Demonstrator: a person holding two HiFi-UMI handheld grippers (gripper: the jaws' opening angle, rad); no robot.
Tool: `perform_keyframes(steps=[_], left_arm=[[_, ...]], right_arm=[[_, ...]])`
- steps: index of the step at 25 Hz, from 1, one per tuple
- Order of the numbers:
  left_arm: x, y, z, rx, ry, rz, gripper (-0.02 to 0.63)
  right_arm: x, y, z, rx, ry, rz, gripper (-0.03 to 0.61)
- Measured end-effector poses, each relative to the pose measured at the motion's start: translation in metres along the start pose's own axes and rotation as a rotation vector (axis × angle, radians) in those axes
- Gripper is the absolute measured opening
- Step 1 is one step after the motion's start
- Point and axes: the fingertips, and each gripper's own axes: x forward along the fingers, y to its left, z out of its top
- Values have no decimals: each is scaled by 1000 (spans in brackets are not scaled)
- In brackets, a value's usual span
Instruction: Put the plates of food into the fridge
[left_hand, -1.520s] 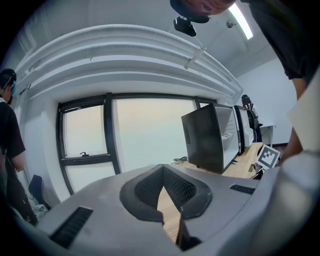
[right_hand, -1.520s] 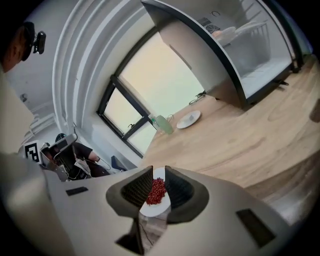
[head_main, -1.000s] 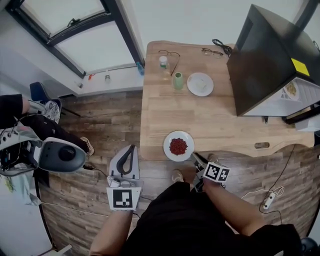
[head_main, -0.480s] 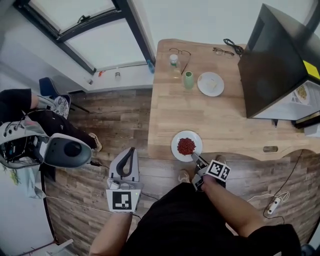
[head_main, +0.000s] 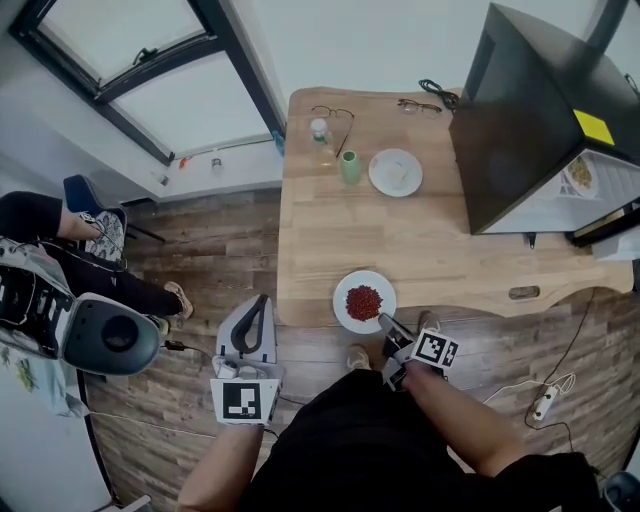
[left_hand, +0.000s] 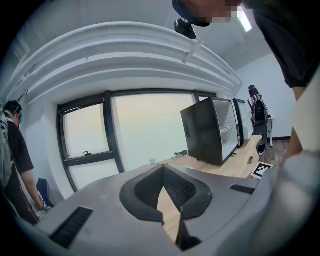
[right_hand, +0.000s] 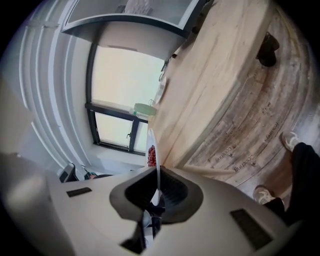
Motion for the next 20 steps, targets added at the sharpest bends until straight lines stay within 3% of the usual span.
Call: perform_keyframes(steps=[10,20], left_arm=[[39,-38,34,-35,-58,-87,5],[82,-86,67,-38,-121,-175,5]], right_arm=[[-44,20,56,20,-125,35,31],[-101,21,115,4,-222,-1,31]])
